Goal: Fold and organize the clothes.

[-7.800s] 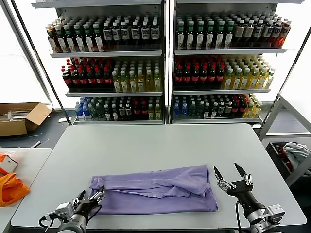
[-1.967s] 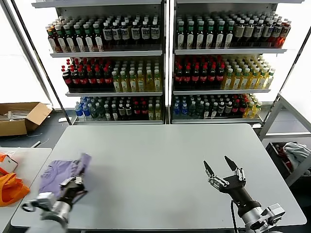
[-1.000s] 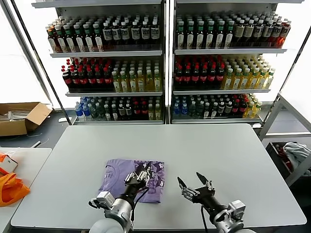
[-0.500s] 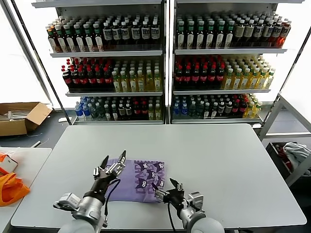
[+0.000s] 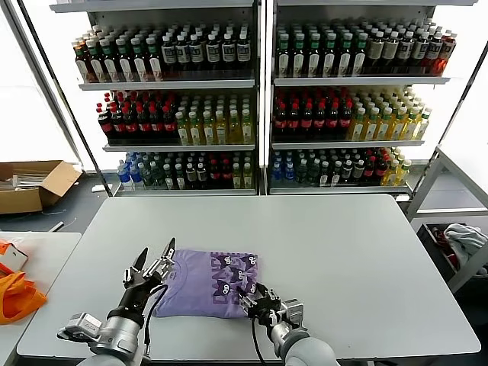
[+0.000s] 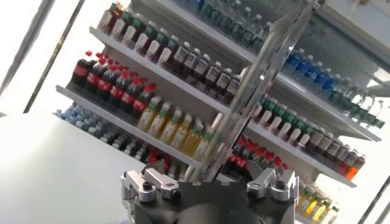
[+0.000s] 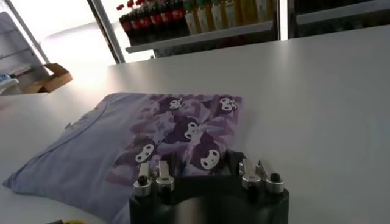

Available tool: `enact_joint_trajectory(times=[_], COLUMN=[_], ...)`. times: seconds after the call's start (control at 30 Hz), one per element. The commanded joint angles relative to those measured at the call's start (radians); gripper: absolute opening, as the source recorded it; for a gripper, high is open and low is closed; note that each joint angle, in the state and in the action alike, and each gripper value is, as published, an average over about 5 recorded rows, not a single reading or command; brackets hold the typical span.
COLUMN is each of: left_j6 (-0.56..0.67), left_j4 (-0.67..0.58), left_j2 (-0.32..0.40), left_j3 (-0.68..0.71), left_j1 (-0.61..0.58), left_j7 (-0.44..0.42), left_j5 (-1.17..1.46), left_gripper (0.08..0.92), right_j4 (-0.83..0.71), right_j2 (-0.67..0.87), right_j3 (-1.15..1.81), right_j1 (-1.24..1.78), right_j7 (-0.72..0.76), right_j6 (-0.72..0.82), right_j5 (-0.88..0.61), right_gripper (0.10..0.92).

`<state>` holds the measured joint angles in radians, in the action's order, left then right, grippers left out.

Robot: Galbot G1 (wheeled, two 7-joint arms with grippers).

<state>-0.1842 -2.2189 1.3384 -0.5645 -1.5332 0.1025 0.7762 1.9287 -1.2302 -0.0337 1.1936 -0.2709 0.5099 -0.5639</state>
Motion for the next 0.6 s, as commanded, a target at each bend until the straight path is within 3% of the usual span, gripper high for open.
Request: enact_joint_trajectory(times=[0.03, 0.37, 0.47, 0.6], left_j6=[-0.002, -0.002, -0.006, -0.010], left_j4=[-0.005, 0.015, 0.018, 0.020], left_j2=[0.008, 0.007, 0.009, 0.011], left_j3=[-0.041, -0.072, -0.069, -0.063], left_j1=[-0.021, -0.038, -0.036, -0.031], left_j7=[-0.004, -0.012, -0.014, -0.018], left_j5=[0.004, 0.006, 0.005, 0.003], left_gripper=[0.823, 0.823, 0.823, 0.822], right_j4=[-0.012, 0.048, 0.070, 0.098], right_j2=[0.027, 0.223, 0.272, 0.297], right_j3=[0.024, 0.207, 0.255, 0.271], right_j1=[-0.013, 0.037, 0.071, 0.094], right_j7=[0.105, 0.230, 0.266, 0.287], right_j6=[-0.003, 0.011, -0.002, -0.036], right_j5=[0.032, 0.187, 0.195, 0.223], right_gripper=[0.490, 0.205, 0.154, 0.151])
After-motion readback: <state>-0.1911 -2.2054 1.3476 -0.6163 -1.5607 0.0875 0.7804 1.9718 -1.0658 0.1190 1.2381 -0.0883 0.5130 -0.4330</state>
